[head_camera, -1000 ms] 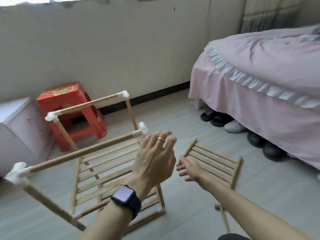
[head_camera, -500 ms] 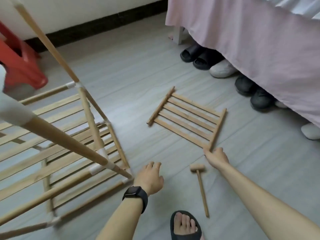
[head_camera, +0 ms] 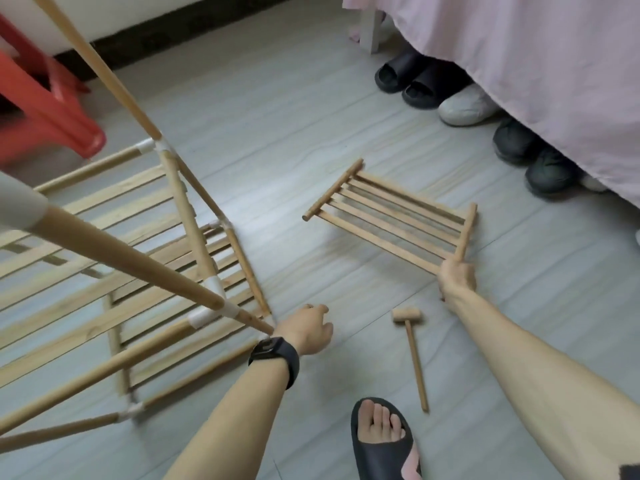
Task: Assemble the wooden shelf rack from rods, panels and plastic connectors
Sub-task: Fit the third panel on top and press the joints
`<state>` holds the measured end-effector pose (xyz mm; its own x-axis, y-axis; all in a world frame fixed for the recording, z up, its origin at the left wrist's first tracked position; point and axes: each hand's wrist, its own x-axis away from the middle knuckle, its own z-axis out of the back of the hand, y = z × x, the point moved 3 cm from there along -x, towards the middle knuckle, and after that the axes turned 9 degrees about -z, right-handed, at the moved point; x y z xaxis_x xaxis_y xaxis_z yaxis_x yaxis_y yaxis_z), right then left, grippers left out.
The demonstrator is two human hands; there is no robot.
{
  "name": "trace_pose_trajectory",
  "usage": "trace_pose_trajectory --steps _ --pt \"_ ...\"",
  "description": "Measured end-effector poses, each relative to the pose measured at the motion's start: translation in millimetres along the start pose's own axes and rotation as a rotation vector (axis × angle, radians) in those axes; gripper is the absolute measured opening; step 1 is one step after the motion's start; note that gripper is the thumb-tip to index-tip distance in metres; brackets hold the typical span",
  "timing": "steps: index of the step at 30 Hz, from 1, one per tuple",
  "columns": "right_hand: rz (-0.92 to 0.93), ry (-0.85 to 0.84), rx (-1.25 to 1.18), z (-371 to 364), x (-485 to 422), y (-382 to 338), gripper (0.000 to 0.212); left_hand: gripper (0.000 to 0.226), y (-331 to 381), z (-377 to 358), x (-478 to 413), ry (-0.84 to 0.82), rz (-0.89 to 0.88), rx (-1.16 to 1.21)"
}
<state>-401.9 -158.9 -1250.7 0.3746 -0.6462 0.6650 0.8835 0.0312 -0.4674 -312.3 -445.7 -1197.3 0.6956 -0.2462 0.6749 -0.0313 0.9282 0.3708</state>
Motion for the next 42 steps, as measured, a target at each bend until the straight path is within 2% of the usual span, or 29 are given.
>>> trace_pose_trajectory --steps 2,6,10,14,17,19,22,24,26,28,30,32,35,38,42 --pt "0.021 0.045 -0.103 14.7 17.3 -1.6 0.043 0.048 17.8 26.6 17.5 0.088 -0.03 0.011" --pt "0.306 0.101 -0.081 61.0 77.8 -13.3 0.031 0.041 61.4 89.6 80.6 0.35 -0.169 0.007" --pt "0.604 0.07 -0.179 108.6 153.1 -34.3 0.015 0.035 98.3 148.2 160.5 0.589 -0.282 -0.048" --pt "0.82 -0.021 -0.443 154.6 244.5 -65.1 0.018 0.028 123.1 200.1 251.6 0.849 -0.425 -0.099" --pt "0.943 -0.181 -0.685 180.1 318.1 -93.1 0.016 0.026 114.7 239.2 326.4 1.133 -0.484 -0.223" --pt "0.971 -0.31 -0.8 189.0 362.0 -110.8 0.019 0.031 91.8 263.0 374.5 1.345 -0.445 -0.289" --pt "0.937 -0.603 -0.913 185.5 424.8 -134.7 0.024 0.047 38.6 289.3 439.2 1.63 -0.242 -0.211" --pt "0.9 -0.835 -0.925 174.3 464.9 -145.1 0.025 0.061 -1.4 298.0 476.0 1.73 -0.041 0.008" --pt "0.897 -1.024 -0.859 157.7 499.6 -147.2 0.027 0.069 -37.7 296.2 502.2 1.72 0.048 0.293" --pt "0.934 -1.131 -0.754 137.2 525.3 -142.8 0.032 0.061 -63.8 284.6 515.4 1.643 -0.017 0.596" --pt "0.987 -1.163 -0.651 116.4 545.4 -135.7 0.031 0.044 -84.3 264.9 520.8 1.625 -0.071 0.855" --pt "1.025 -1.153 -0.566 96.6 562.0 -131.0 0.026 0.04 -106.2 246.0 526.5 1.689 -0.022 0.968" --pt "1.172 -0.966 -0.401 73.2 580.2 -133.5 0.011 0.04 -141.2 225.6 533.1 1.663 0.088 0.975" --pt "1.358 -0.694 -0.22 55.9 584.4 -142.2 0.022 0.035 -166.1 214.1 529.3 1.528 0.102 1.095" --pt "1.475 -0.52 -0.067 35.5 571.0 -154.4 0.029 0.033 -181.9 207.9 510.3 1.429 0.055 1.298"
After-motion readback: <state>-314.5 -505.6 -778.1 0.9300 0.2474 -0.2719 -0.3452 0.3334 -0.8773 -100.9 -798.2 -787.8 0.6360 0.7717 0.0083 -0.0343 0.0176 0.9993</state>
